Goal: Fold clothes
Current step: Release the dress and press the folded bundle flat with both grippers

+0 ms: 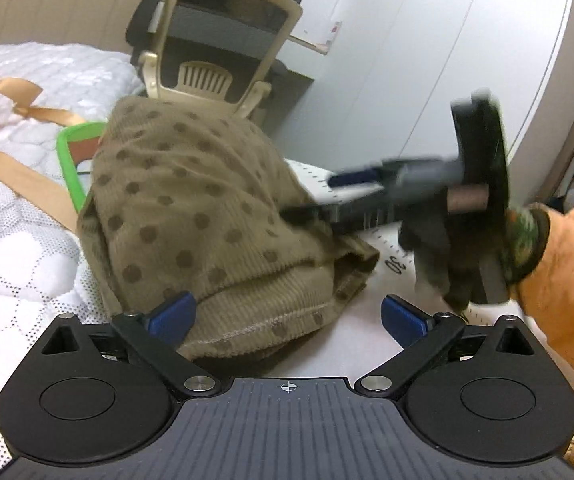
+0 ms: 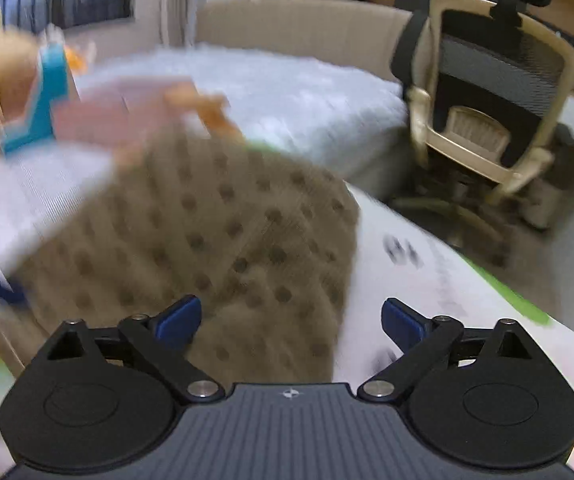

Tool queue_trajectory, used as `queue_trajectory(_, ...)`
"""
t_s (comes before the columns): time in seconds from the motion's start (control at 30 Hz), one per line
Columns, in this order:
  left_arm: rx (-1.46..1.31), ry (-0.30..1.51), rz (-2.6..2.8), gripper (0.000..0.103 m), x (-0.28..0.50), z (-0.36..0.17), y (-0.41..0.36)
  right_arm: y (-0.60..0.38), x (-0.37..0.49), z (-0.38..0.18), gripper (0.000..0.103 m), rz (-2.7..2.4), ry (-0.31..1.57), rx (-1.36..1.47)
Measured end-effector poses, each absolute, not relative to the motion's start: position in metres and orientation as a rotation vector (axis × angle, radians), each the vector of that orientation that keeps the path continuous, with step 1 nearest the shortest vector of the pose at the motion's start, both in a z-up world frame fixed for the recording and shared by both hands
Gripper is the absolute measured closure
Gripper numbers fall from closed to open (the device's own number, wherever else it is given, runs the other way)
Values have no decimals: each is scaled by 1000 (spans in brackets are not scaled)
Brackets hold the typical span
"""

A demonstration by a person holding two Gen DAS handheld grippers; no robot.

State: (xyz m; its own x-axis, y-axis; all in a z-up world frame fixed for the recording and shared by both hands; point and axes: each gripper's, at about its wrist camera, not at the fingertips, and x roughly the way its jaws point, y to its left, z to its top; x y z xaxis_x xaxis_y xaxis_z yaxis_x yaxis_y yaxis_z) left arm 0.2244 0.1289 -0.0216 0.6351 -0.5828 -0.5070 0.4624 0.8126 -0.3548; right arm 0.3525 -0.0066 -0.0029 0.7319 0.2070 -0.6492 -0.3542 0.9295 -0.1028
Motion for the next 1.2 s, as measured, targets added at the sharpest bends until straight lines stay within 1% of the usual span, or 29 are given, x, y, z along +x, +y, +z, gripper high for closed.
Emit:
queue_trajectory(0.13,-206,652,-562,2,213,-12,129,-24,333,5,5,309,676,-116)
queue_trajectory(0.37,-186,645,-301,0,202,-2,127,-19,284,1,4,366,649,-96)
queue_trajectory(0.47,-96,635,-213,0,203,1,113,-10,279,4,0,368,615,-88)
queue_trajectory(0.57,-69,605,-185,0,208,9,108,-2,286,9,0,334,595,-133)
queue_trajectory(0.7,-64,594,-184,0,226,20,105,10,302,-1,0,286,597,-267)
queue_trajectory(0.77,-65,587,-187,0,236,25,105,10,306,-6,0,285,602,-259)
queue_trajectory(0.87,-108,566,-225,0,260,33,107,9,304,-8,0,278,599,-235)
queue_trajectory(1.07,-410,571,-458,0,348,39,126,4,298,-9,0,285,583,-221)
queue_trajectory(1.1,-449,592,-493,0,365,37,129,2,295,-8,0,285,579,-212)
queue_trajectory(1.17,-459,726,-490,0,403,13,130,-2,285,-6,0,292,569,-184)
queue_trajectory(1.2,-471,747,-488,0,413,4,132,-5,281,-2,0,309,565,-158)
